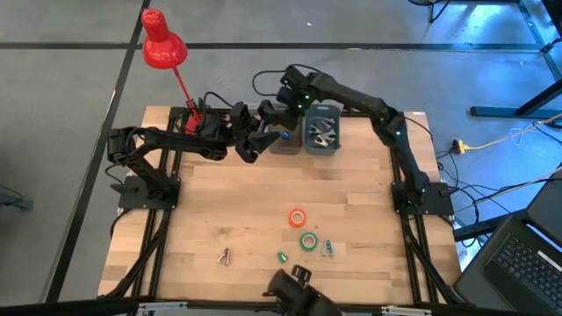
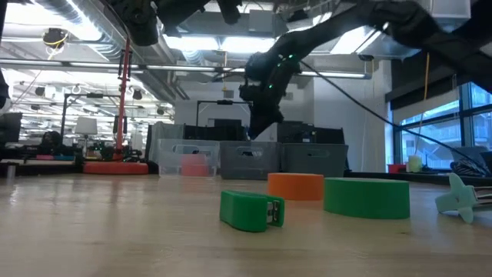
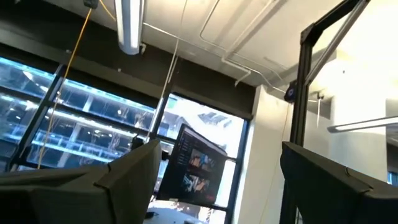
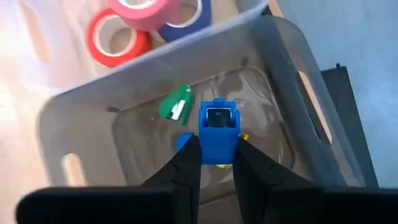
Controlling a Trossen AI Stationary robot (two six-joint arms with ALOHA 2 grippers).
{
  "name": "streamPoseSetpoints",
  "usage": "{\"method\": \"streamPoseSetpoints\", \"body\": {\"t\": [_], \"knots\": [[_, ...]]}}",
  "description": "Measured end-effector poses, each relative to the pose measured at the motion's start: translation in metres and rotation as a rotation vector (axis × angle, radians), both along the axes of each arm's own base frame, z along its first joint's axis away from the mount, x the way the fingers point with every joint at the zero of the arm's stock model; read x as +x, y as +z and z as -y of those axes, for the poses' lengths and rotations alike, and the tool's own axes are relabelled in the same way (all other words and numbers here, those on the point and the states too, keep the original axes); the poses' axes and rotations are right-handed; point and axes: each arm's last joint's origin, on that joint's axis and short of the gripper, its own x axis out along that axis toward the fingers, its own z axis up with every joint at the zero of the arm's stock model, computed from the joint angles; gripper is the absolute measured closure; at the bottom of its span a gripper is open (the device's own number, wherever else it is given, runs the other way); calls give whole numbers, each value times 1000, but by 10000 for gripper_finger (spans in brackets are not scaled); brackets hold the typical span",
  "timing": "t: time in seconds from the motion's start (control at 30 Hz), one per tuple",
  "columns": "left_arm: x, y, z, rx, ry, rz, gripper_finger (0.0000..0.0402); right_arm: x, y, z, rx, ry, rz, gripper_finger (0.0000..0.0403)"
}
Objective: Pick and place Stapler, Stapler remover, tape
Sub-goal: Put the blue stapler into the black bin, then put the orange tape into the transparent bin
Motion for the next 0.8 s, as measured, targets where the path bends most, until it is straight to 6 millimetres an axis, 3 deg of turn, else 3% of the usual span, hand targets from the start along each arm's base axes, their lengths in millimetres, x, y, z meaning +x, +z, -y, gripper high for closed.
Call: {"method": "streamPoseSetpoints", "body": {"t": [0.4, 0.57, 0.8], "knots": [[0, 0, -1, -19, 19, 1, 85, 18, -49, 10, 68, 55, -102, 337], [0, 0, -1, -20, 18, 1, 85, 21, -49, 10, 54, 60, -77, 330], [0, 0, -1, -19, 19, -1, 85, 22, -48, 9, 64, 27, -70, 156]]}}
